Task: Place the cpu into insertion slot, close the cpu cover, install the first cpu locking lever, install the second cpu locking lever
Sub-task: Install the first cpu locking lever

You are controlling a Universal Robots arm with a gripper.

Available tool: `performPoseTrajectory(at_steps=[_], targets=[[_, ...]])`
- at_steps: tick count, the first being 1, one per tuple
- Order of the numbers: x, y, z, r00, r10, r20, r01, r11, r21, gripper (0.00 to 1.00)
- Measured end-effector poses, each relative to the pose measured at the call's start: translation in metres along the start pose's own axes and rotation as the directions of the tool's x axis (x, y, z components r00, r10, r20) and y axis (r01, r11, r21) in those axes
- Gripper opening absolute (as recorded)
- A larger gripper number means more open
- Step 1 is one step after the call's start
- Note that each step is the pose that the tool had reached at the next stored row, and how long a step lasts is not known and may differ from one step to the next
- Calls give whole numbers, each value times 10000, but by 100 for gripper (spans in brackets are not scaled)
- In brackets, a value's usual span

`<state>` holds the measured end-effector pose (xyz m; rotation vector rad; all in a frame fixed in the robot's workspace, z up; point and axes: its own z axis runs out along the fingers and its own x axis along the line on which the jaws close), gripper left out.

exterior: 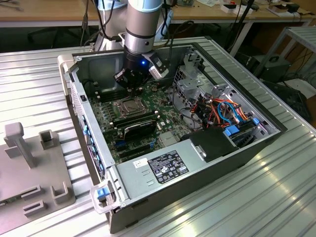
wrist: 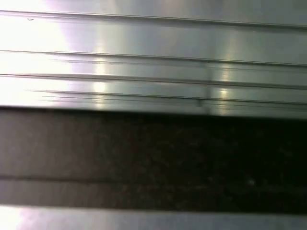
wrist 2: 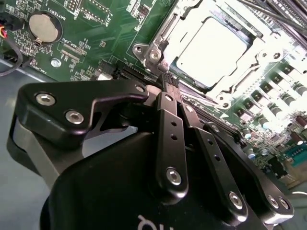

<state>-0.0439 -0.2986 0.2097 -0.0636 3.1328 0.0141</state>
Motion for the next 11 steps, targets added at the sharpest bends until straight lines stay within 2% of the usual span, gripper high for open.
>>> performPoseTrajectory(at_steps=[3,11], targets=[[-15,-1,36,10000,0,-3,0,10000,0,11],[-21,-17,43,10000,1,-41,-1,10000,0,11]])
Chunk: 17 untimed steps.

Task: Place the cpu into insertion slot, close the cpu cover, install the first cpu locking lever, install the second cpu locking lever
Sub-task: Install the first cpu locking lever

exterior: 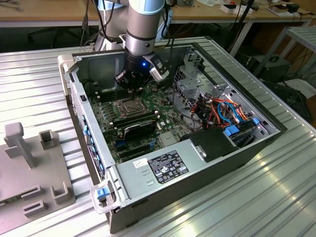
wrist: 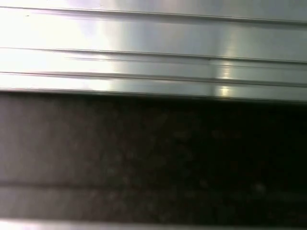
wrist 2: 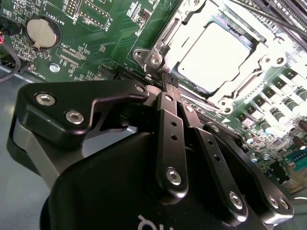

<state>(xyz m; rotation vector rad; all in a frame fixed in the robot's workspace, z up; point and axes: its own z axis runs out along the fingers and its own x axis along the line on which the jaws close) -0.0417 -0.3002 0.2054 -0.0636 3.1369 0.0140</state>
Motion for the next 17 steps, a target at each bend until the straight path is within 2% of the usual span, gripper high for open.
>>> performPoseTrajectory(at_steps=[5,8,17], targets=[[-4,-4,3,10000,-1,-24,1,10000,-5,11],[-9,-11,3,10000,0,-61,0,10000,-5,11],[-23,-14,5,10000,1,-64,-1,10000,-2,11]])
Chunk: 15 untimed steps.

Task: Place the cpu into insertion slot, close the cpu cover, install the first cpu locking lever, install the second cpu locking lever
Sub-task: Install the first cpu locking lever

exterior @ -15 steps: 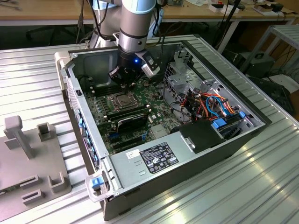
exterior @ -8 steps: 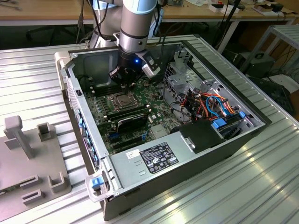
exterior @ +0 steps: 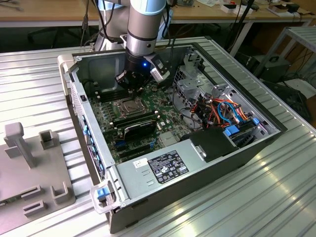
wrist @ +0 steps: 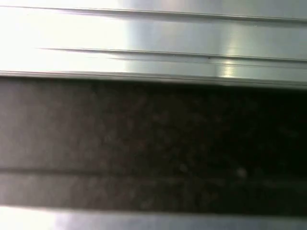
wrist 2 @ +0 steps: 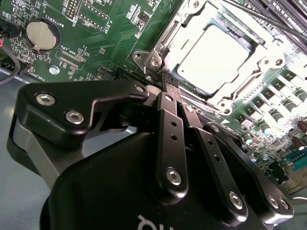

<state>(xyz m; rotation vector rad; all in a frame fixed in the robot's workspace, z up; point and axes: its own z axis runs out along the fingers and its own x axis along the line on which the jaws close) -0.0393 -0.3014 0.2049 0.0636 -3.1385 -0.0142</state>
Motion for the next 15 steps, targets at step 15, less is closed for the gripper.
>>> performPoseTrajectory(at_steps=[15], targets=[[-2,-15,23,10000,0,-2,0,10000,7,11]])
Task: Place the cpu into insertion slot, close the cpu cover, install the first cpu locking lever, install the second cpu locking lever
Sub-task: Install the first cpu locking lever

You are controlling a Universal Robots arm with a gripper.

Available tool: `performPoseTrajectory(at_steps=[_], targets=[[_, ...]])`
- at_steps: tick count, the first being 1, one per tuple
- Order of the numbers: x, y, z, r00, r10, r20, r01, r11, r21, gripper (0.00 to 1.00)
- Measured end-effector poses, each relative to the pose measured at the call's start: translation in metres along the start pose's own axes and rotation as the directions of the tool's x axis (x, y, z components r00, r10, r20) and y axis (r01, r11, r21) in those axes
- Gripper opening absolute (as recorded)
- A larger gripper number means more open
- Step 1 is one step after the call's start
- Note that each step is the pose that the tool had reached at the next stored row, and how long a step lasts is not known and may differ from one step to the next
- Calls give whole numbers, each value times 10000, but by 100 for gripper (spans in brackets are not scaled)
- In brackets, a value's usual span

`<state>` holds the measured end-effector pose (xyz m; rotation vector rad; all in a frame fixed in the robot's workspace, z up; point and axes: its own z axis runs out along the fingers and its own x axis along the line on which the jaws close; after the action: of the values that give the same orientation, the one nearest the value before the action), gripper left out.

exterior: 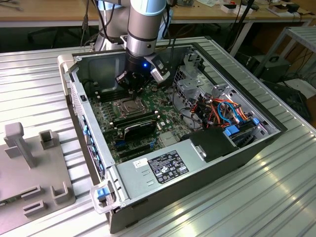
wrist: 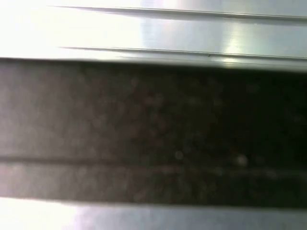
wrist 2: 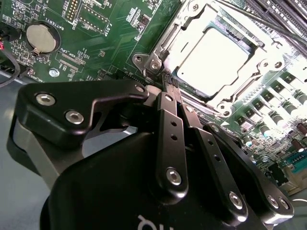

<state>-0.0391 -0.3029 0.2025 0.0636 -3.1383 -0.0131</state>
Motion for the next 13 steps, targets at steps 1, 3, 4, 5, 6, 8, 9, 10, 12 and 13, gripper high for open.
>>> performPoseTrajectory(at_steps=[1,3,4,5,6,8,9,10,12,13], targets=[[0,0,8,10000,0,1,0,10000,-2,11],[-3,1,19,10000,-1,1,1,10000,-7,11],[-9,0,19,10000,1,-3,-1,10000,-4,11],[-12,-1,21,10000,3,-2,-3,10000,-4,11],[-15,0,22,10000,3,1,-3,10000,-5,11],[-20,-1,22,10000,0,1,0,10000,-4,11],[-22,0,23,10000,1,0,-1,10000,-3,11],[-25,1,26,10000,1,2,-1,10000,-5,11],[-29,0,25,10000,-2,2,2,10000,-4,11],[-29,1,25,10000,-2,2,2,10000,-3,11]])
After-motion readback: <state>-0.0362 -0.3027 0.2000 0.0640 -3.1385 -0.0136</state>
